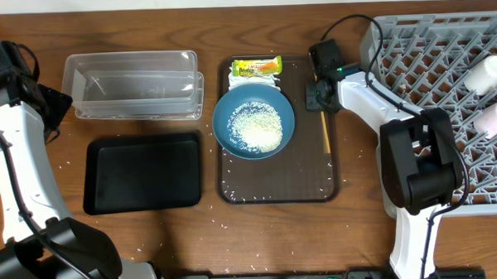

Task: Sort waste into correct bins and load items into the dishwasher rack
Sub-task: 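Grasp the second wooden chopstick with the right gripper, then carry the chopstick into the rack and lower it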

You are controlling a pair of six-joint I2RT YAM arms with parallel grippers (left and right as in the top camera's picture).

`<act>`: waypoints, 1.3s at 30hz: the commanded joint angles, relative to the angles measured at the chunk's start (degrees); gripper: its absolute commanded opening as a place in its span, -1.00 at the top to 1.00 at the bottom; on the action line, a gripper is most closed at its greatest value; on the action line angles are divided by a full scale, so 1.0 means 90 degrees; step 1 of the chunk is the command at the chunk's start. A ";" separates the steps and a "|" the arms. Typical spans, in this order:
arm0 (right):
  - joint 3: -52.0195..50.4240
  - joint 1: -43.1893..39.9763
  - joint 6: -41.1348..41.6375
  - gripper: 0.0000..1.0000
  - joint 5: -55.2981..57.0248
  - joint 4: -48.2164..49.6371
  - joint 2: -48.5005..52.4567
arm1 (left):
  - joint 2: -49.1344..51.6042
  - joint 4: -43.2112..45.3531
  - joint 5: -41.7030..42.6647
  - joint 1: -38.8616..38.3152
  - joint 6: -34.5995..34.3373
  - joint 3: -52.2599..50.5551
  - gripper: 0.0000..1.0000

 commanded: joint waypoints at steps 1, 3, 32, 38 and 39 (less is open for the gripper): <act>-0.0107 0.0002 0.0053 0.97 -0.0243 -0.0015 0.0085 | 0.0019 0.0002 -0.0053 0.0019 -0.0029 0.0029 -0.86; -0.0046 -0.0010 0.0053 0.98 -0.0245 -0.0046 0.0022 | 0.0019 0.0002 -0.0053 0.0019 -0.0029 0.0029 -0.86; 0.0289 -0.1996 -0.1627 0.95 -0.0053 -0.0576 -0.2365 | 0.0019 0.0002 -0.0053 0.0019 -0.0029 0.0029 -0.86; 0.0248 -0.2193 -0.1654 0.93 0.0401 -0.0614 -0.2365 | 0.0019 0.0002 -0.0053 0.0019 -0.0029 0.0029 -0.86; 0.0233 -0.2212 -0.1654 0.94 0.0403 -0.0612 -0.2365 | 0.0019 0.0002 -0.0053 0.0019 -0.0029 0.0029 -0.86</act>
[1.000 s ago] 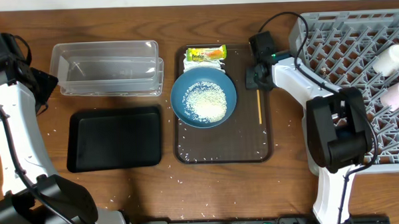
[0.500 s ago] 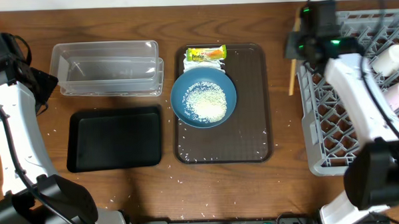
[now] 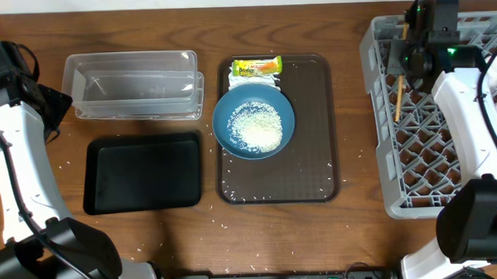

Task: Sort waste into correct bins and load items into the dishwasher rack
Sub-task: 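Carry the chopstick into the rack and lower it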

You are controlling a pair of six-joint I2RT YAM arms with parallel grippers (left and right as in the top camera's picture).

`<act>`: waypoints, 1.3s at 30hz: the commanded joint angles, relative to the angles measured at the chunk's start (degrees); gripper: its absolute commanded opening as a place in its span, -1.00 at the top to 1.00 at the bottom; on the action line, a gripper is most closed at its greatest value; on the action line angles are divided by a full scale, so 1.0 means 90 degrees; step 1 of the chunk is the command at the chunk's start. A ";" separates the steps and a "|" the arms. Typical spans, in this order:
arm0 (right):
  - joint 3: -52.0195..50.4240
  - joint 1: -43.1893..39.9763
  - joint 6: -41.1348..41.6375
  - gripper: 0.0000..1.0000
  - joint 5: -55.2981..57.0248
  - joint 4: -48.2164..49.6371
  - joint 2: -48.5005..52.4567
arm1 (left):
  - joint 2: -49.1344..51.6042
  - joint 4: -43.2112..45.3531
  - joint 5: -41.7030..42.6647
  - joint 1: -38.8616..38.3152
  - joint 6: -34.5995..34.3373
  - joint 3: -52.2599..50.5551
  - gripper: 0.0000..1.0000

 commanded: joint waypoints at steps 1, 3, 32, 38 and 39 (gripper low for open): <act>-0.0036 -0.0129 -0.0189 0.93 0.0240 -0.0015 0.0039 | 0.0019 0.0002 -0.0053 0.0019 -0.0032 0.0029 -0.86; -0.0070 -0.0148 -0.0209 0.91 0.0243 -0.0012 0.0039 | 0.0019 0.0002 -0.0053 0.0019 -0.0032 0.0029 -0.86; -0.0357 -0.0066 0.1042 -0.99 -0.0415 -0.0279 0.0039 | 0.0019 0.0002 -0.0053 0.0019 -0.0032 0.0029 -0.86; -0.0357 -0.0141 0.1248 -0.91 0.0413 -0.0537 0.0039 | 0.0019 0.0002 -0.0053 0.0019 -0.0032 0.0029 -0.86; -0.0357 -0.0175 0.1285 -0.89 0.0483 -0.0619 0.0039 | 0.0019 0.0002 -0.0053 0.0019 -0.0032 0.0029 -0.86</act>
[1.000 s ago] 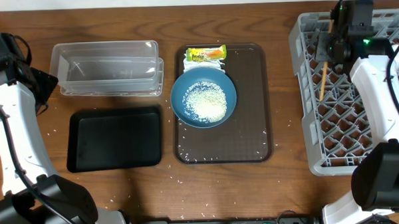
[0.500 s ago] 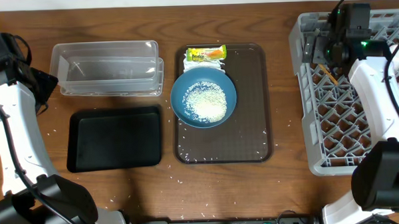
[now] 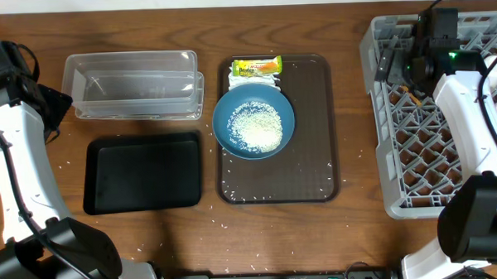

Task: Sort waste into correct bins and load items into the dishwasher rack
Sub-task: 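Carry the chopstick into the rack and lower it, then release the chopstick and withdraw the right gripper to the right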

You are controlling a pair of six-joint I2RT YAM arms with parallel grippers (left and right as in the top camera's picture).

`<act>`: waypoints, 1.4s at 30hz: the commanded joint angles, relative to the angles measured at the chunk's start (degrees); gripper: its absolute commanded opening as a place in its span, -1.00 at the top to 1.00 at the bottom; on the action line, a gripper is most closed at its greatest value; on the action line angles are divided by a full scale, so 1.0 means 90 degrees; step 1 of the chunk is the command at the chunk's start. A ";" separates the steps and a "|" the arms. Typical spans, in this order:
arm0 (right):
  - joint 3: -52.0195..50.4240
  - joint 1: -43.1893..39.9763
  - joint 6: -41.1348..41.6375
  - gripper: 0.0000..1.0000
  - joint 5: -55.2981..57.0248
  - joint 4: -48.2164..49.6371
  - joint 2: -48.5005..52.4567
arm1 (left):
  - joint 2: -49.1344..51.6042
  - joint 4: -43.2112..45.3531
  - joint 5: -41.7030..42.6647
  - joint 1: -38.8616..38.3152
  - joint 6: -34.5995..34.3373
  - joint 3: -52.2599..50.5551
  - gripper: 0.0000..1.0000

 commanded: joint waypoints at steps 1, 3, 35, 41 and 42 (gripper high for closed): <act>-0.0049 -0.0087 0.0279 -0.86 0.0488 -0.0160 0.0032 | 0.0019 0.0002 -0.0051 0.0019 -0.0029 0.0029 -0.86; -0.0056 -0.0141 0.0279 -0.77 0.0474 -0.0248 0.0032 | 0.0019 0.0002 -0.0051 0.0019 -0.0029 0.0029 -0.86; -0.0913 -0.0374 -0.0036 -0.01 0.0112 0.0141 0.0032 | 0.0019 0.0002 -0.0051 0.0019 -0.0029 0.0029 -0.86; -0.0913 -0.0374 -0.0034 0.29 0.0085 -0.0078 0.0032 | 0.0019 0.0002 -0.0051 0.0019 -0.0029 0.0029 -0.86; -0.0913 -0.0374 -0.0034 0.31 0.0087 -0.0097 0.0032 | 0.0019 0.0005 -0.0051 0.0019 -0.0029 0.0029 -0.86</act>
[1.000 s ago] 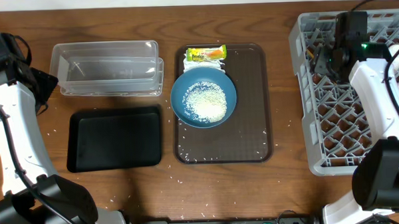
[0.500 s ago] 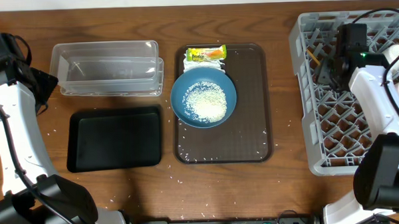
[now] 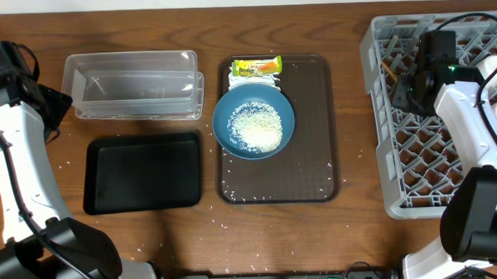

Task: Sort waste into correct bins and load items into the dishwasher rack
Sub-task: 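Release the chopstick and withdraw the right gripper to the right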

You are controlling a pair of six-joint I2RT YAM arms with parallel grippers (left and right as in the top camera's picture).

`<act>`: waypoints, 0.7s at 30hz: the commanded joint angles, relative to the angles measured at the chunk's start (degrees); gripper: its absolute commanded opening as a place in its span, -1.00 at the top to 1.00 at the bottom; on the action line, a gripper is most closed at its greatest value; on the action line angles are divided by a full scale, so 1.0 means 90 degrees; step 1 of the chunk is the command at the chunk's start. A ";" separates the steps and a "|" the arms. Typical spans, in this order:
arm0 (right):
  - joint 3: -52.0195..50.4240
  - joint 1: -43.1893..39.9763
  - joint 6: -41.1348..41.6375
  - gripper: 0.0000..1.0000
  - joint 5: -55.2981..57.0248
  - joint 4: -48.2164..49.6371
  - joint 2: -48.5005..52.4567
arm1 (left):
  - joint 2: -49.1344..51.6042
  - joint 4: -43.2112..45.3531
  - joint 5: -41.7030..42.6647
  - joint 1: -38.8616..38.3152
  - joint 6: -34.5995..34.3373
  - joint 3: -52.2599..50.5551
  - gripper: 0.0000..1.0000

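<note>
A blue bowl (image 3: 254, 123) holding rice sits on the brown tray (image 3: 315, 154), with a yellow-green snack packet (image 3: 257, 67) behind it. My right gripper (image 3: 407, 89) hangs low over the left part of the grey dishwasher rack (image 3: 416, 192) and looks open with nothing in it. The tip of a wooden chopstick (image 3: 387, 67) pokes up from the rack's grid just left of the gripper, apart from it. Far to the left, my left gripper (image 3: 55, 103) stays beside the clear bin, its jaws too dark to read.
A clear plastic bin (image 3: 135, 85) stands at the back left and a black bin (image 3: 142, 172) in front of it. White cups (image 3: 493, 66) lie at the rack's right side. Rice grains are scattered on the tray and the table.
My right gripper has moved slightly toward the front of the rack. The chopstick is no longer in it; only its tip shows in the grid to the gripper's left. The left arm is unchanged.
My right gripper was first on the chopstick at the tray's right edge. Then it held the chopstick above the rack's left side, then low inside the rack. Now the chopstick stands in the grid and the gripper is apart from it. Bowl, packet and left arm never moved.
</note>
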 commanded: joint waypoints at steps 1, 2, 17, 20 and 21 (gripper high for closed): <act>-0.0022 -0.0078 0.0005 0.33 -0.0041 -0.0036 0.0024 | 0.0019 0.0002 -0.0053 0.0019 -0.0032 0.0029 -0.86; -0.0019 -0.0078 0.0005 0.35 -0.0041 -0.0044 0.0024 | 0.0019 0.0002 -0.0053 0.0019 -0.0032 0.0029 -0.86; -0.0012 -0.0070 0.0019 0.53 -0.0748 -0.0342 -0.0352 | 0.0019 0.0002 -0.0053 0.0019 -0.0032 0.0029 -0.86; -0.0007 -0.0070 0.0080 0.44 -0.0840 -0.0338 -0.0767 | 0.0019 0.0002 -0.0053 0.0019 -0.0032 0.0029 -0.86; -0.0007 -0.0073 0.0080 0.38 -0.0855 -0.0308 -0.0954 | 0.0019 0.0002 -0.0053 0.0019 -0.0032 0.0029 -0.86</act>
